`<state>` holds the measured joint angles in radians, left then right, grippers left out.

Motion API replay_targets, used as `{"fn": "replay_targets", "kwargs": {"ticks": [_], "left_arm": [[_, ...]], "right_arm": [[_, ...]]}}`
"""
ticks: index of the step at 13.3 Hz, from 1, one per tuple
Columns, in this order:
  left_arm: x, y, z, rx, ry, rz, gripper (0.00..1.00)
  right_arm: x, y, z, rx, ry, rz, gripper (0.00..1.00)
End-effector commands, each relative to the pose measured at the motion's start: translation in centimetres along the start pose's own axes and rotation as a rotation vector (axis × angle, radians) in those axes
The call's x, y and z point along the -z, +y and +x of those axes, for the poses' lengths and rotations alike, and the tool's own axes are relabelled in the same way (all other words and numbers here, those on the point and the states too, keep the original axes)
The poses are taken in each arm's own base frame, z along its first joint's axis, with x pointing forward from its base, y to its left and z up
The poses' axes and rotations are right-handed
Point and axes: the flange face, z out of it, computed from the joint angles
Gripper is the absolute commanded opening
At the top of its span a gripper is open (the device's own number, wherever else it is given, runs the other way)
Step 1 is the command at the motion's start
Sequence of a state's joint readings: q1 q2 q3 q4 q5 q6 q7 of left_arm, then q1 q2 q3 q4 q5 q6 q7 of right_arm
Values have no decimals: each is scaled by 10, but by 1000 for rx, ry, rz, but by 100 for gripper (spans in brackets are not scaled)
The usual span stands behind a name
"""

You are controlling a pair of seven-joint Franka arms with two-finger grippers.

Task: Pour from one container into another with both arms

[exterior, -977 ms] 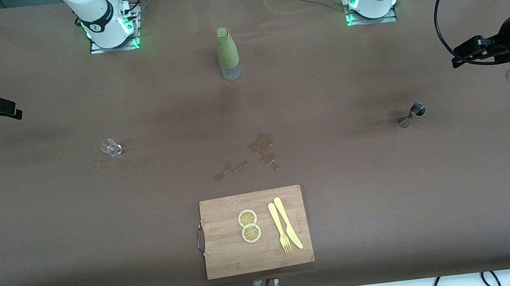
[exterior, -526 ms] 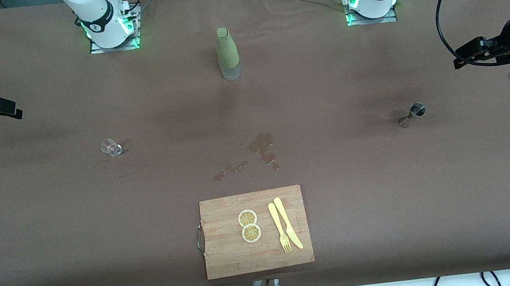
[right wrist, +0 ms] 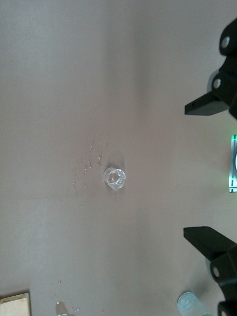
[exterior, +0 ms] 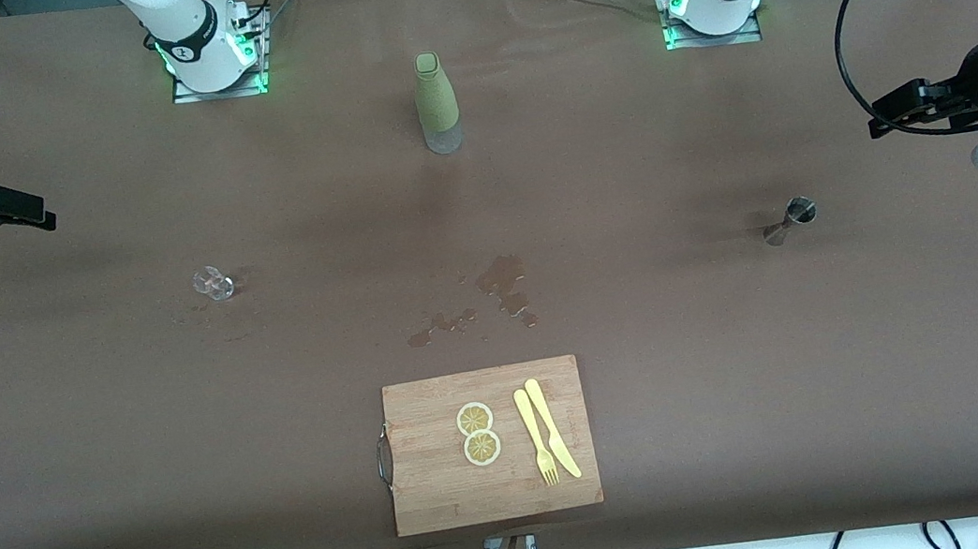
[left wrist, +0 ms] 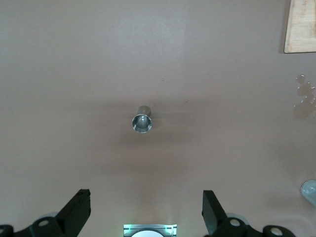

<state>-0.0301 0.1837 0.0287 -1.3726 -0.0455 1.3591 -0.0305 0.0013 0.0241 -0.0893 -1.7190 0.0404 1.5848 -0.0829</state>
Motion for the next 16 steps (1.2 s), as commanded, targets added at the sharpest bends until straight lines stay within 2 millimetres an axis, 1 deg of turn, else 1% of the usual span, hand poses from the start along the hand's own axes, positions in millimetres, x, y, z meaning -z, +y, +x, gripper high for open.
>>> {"fn": "replay_targets", "kwargs": {"ticks": [1,2,4,5,6,7,9,10,11,12,14,15,16], "left_arm": [[0,-23,6,-29,-5,2,100],[-4,-32,8,-66,-12,-2,100],[-18,-69,15,-162,-34,-39,100],[-27,-88,18,-209,-42,-75,100],[-39,-107,24,-262,-53,-106,100],[-54,-119,27,-336,-68,-141,100],[-85,-145,31,-464,-78,-243,100],[-97,-161,32,-507,-66,-295,100],[-112,-174,34,-549,-54,-347,100],[-127,-191,35,-599,-30,-405,100],[-174,-229,35,-763,67,-554,100],[-200,-250,32,-804,120,-622,100],[-224,-264,27,-832,165,-679,100]], "right_arm": [[0,4,5,19,-10,12,100],[-7,5,9,32,-25,14,100],[-13,10,10,103,-35,18,100],[-21,17,15,138,-48,23,100],[-26,19,17,191,-56,29,100],[-32,21,20,231,-63,37,100],[-48,36,27,295,-85,51,100],[-51,42,28,343,-80,74,100],[-61,55,30,390,-78,122,100],[-74,72,33,436,-68,193,100],[-102,110,37,551,-9,342,100],[-110,116,39,630,42,416,100],[-118,123,41,707,71,444,100]]}}
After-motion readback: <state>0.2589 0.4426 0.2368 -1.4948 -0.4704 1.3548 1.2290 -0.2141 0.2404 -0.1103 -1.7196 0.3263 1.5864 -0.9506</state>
